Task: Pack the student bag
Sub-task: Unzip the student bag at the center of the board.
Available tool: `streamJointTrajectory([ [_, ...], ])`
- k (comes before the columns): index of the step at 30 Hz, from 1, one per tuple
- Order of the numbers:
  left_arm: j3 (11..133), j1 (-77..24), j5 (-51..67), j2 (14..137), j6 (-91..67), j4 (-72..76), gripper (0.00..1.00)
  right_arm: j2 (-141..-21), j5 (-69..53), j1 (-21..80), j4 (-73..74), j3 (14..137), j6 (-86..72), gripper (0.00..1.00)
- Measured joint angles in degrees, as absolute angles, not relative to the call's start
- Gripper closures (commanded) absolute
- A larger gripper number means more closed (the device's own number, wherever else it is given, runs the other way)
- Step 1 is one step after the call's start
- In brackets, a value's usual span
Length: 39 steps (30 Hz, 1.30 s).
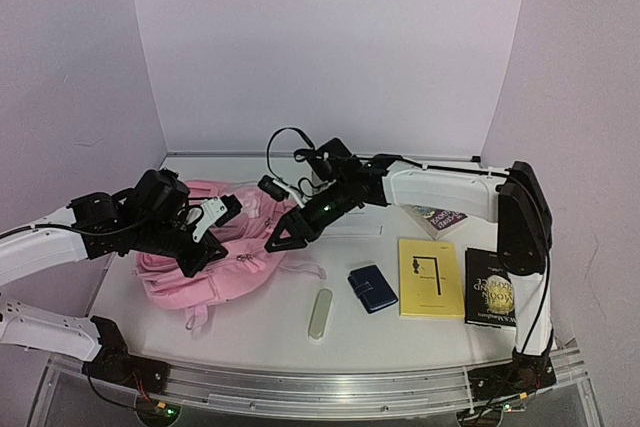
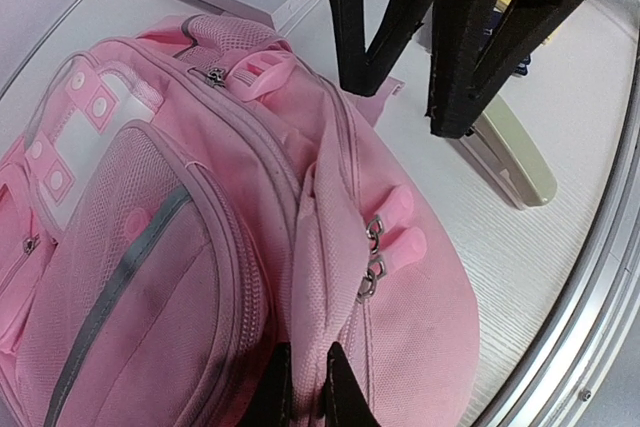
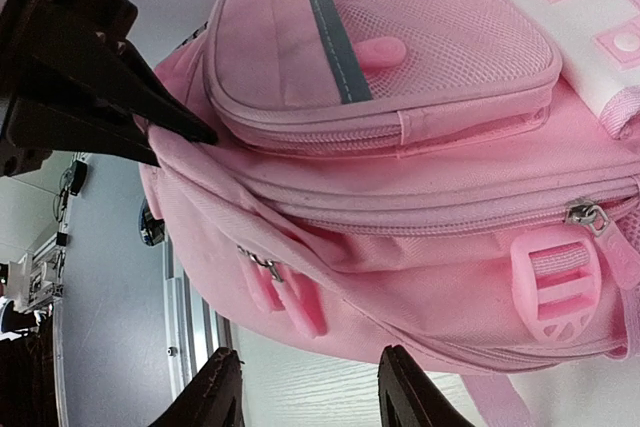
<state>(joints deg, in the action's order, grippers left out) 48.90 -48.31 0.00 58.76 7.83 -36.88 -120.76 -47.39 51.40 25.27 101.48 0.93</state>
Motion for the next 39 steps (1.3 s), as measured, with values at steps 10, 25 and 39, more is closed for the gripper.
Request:
streamJointTrajectory([
  [10,48.9,-48.27,0.03,58.71,7.44,-36.88,1.0,-120.85,-46.79,51.94,25.24,101.47,0.36,0.69],
  [25,48.9,-48.16,0.8,58.5,7.4,-36.91,1.0,-125.19,-44.23,54.75,24.93,103.27,0.19,0.74],
  [39,48.9,-47.94,1.34,58.52,7.4,-36.95,1.0,-125.6,-38.26,56.84,24.88,104.6,0.97,0.79],
])
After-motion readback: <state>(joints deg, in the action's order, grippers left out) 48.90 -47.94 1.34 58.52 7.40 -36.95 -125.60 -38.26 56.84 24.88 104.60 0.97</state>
